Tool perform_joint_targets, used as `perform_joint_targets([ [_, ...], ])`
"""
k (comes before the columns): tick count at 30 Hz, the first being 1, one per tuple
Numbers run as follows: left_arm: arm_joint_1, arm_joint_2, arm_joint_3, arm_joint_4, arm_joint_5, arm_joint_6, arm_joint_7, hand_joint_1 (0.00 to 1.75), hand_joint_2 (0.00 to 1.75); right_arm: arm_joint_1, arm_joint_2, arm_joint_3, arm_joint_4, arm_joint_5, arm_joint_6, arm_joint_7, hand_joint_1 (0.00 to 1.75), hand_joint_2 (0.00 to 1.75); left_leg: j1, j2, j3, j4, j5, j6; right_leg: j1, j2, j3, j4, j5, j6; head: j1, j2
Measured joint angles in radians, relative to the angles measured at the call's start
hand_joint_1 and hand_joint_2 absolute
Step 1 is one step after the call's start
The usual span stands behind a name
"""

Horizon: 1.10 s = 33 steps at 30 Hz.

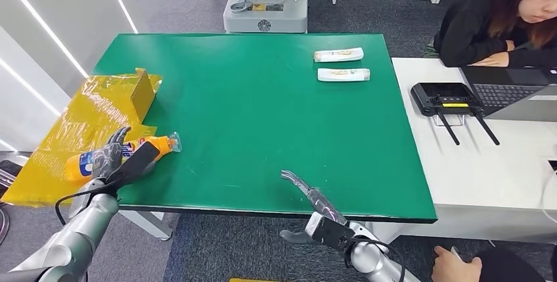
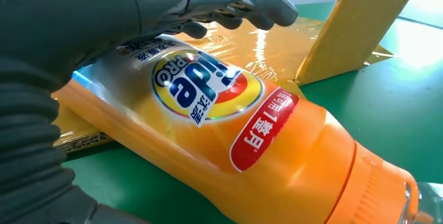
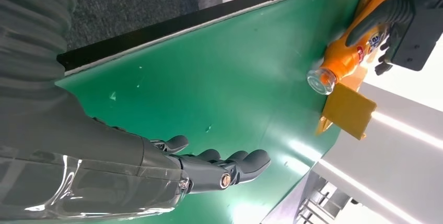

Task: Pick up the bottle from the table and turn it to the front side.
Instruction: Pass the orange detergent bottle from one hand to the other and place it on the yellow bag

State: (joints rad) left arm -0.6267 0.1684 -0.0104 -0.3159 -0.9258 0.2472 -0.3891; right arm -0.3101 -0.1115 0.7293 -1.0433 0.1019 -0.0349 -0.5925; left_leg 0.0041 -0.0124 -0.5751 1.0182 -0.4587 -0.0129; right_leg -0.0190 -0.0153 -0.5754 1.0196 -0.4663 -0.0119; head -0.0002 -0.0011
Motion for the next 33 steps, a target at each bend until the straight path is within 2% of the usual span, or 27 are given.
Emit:
perform_joint_targets([
  [5,-0.007,0.004,-0.001,0.000,-0.025,-0.051,0.013,0.00,0.00,0.003,-0.002,0.001,-0.011,-0.004,-0.012,0.026,0.00,1.75,0.000,0.000,0.003,-0.001,0.004,-0.003,0.000,0.000,0.002,0.001,0.001,-0.001,0.000,0.000],
  [7,-0.026,0.006,-0.001,0.000,-0.016,-0.146,0.029,0.00,0.00,0.005,-0.002,0.002,-0.023,0.000,-0.018,0.042,0.00,1.75,-0.001,-0.003,0.006,-0.003,0.004,-0.004,-0.002,-0.003,0.005,0.001,0.000,-0.001,0.000,0.000],
  [12,-0.089,0.019,0.001,0.000,0.021,-0.467,0.078,0.00,0.00,0.005,0.003,0.004,-0.051,0.018,-0.022,0.077,0.00,1.75,-0.005,-0.006,0.022,-0.008,-0.002,0.002,-0.006,-0.006,0.020,0.001,-0.005,-0.002,0.000,0.000],
  [16,-0.110,0.026,0.006,-0.002,0.062,-0.599,0.070,0.00,0.00,0.006,0.009,0.004,-0.071,0.027,-0.024,0.088,0.00,1.75,-0.005,-0.004,0.028,-0.009,-0.002,-0.003,-0.005,-0.005,0.025,0.001,-0.007,-0.004,0.000,0.000],
  [18,-0.106,0.024,0.011,-0.003,0.090,-0.593,0.026,0.00,0.00,0.011,0.011,0.003,-0.086,0.034,-0.032,0.094,0.00,1.75,-0.005,-0.004,0.027,-0.008,-0.001,-0.005,-0.005,-0.004,0.022,0.001,-0.007,-0.004,0.000,0.000],
  [22,-0.065,-0.009,0.030,-0.010,0.139,-0.450,-0.074,0.00,0.00,0.054,0.011,-0.010,-0.126,0.057,-0.048,0.106,0.00,1.75,-0.004,-0.003,0.023,-0.008,-0.001,-0.005,-0.005,-0.003,0.019,0.000,-0.007,-0.004,0.000,0.000],
  [26,-0.051,-0.036,0.039,-0.016,0.148,-0.414,-0.090,0.00,0.00,0.093,0.011,-0.017,-0.147,0.065,-0.050,0.108,0.00,1.75,-0.005,-0.002,0.023,-0.008,-0.005,-0.004,-0.005,-0.002,0.019,0.000,-0.008,-0.003,0.000,0.000],
  [33,-0.046,-0.049,0.048,-0.021,0.149,-0.412,-0.092,0.00,0.00,0.110,0.010,-0.027,-0.158,0.066,-0.050,0.108,0.00,1.75,-0.004,0.000,0.023,-0.008,-0.007,-0.003,-0.005,-0.001,0.019,0.000,-0.009,-0.003,0.000,0.000],
])
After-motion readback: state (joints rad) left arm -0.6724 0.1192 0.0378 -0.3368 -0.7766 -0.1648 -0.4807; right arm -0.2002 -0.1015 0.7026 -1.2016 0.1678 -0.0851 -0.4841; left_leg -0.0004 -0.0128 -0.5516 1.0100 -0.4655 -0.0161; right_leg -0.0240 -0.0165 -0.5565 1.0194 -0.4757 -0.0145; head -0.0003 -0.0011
